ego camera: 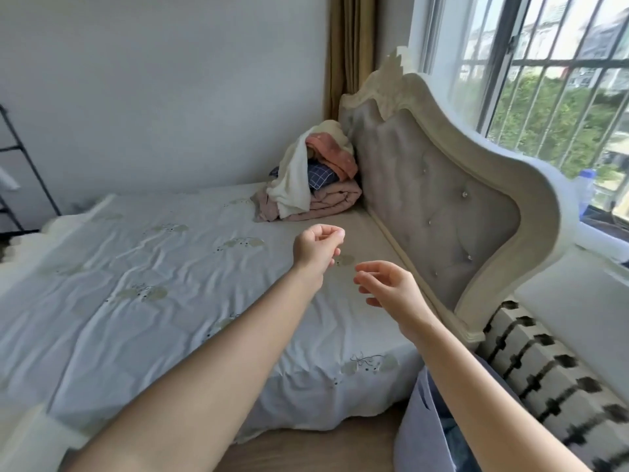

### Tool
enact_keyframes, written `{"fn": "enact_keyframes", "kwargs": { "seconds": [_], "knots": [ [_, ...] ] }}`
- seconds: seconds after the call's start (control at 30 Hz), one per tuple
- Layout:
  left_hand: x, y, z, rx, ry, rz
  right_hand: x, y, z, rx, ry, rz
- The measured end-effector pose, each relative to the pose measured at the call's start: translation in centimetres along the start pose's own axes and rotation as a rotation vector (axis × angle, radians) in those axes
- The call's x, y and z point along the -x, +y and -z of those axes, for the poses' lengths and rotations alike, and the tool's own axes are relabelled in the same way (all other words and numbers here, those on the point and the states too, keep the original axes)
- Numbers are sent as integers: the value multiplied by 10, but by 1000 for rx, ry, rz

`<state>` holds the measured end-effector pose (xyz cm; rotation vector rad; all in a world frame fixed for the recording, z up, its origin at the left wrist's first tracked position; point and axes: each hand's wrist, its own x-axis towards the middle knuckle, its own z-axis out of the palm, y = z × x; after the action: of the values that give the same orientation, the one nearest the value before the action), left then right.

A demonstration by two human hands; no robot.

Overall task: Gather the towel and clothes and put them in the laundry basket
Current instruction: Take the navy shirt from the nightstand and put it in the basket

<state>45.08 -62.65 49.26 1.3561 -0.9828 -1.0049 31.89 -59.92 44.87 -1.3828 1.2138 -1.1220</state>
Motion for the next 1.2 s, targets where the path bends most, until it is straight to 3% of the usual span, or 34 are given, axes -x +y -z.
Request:
{"fn": "enact_keyframes", "kwargs": {
  "seconds": [0.57, 1.03, 1.2],
  "knots": [
    [-53, 25, 157, -1, 199, -46, -47, -53, -155, -14, -186, 114],
    [-103, 8, 256, -14, 209, -70, -78, -71, -258, -23, -204, 164],
    [-108, -3, 318, -33, 278, -82, -81, -70, -316, -34, -291, 159]
  ]
}}
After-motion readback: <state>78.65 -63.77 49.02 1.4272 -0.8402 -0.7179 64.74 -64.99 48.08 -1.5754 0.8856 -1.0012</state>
